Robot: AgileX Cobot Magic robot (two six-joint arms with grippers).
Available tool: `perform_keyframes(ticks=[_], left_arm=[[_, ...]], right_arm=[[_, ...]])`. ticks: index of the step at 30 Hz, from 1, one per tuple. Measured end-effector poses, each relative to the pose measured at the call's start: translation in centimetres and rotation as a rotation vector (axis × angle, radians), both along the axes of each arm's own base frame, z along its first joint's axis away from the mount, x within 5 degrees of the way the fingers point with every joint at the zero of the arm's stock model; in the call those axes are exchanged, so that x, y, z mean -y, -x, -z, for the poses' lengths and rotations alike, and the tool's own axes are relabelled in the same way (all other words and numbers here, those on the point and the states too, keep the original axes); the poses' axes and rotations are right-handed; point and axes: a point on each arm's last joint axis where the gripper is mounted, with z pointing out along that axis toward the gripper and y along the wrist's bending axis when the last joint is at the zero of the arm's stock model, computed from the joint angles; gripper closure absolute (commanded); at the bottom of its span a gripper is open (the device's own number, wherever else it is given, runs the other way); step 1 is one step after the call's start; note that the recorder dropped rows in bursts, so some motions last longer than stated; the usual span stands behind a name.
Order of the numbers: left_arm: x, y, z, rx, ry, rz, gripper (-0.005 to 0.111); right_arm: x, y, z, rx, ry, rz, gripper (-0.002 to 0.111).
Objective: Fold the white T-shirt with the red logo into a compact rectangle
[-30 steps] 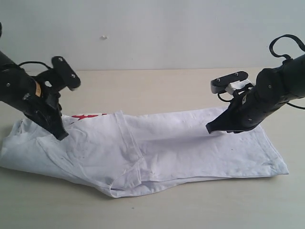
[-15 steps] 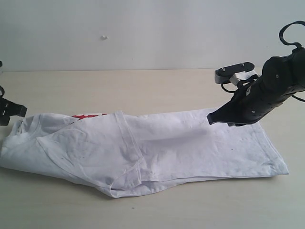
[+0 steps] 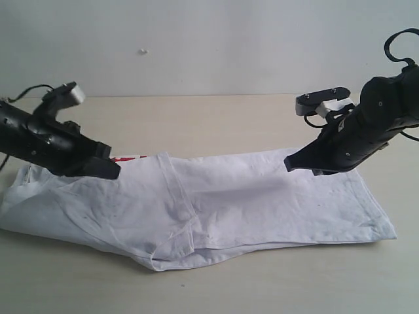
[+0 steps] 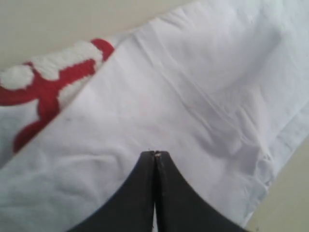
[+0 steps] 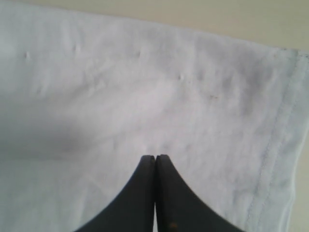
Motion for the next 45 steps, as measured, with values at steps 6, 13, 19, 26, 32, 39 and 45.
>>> perform_keyframes(ticks=[6,13,19,26,32,39,45], left_arm=[[0.8,0.0,4.2,-0.101,-0.038,0.010,0.107],[0.6,-0.1,5.4,-0.113,-0.079,0.009,0.107],[-0.1,-1.2,3.4,-0.054,-0.073,0.028,0.107],[-5.7,-2.3,-1.8,0.060,-0.070,-0.149,0.095],[-12.2,-1.6,-1.7,-0.053,-0.062,-0.313,0.045],[-15.0,-0.7,0.3,-0.214,-0.132,-0.397,0.032],[-15.5,-0.7,0.9,-0.221,-0.187,-0.406,0.032]], right_arm=[[0.0,0.3,0.1,-0.030,0.003,0.000,0.108],[0.0,0.3,0.1,-0.032,0.002,0.002,0.108],[0.0,0.3,0.1,-0.032,0.002,0.002,0.108],[0.0,0.3,0.1,-0.032,0.002,0.002,0.108],[0.0,0.3,0.1,-0.032,0.002,0.002,0.108],[0.0,0.3,0.1,-0.032,0.002,0.002,0.108],[0.0,0.3,0.1,-0.034,0.002,0.002,0.108]])
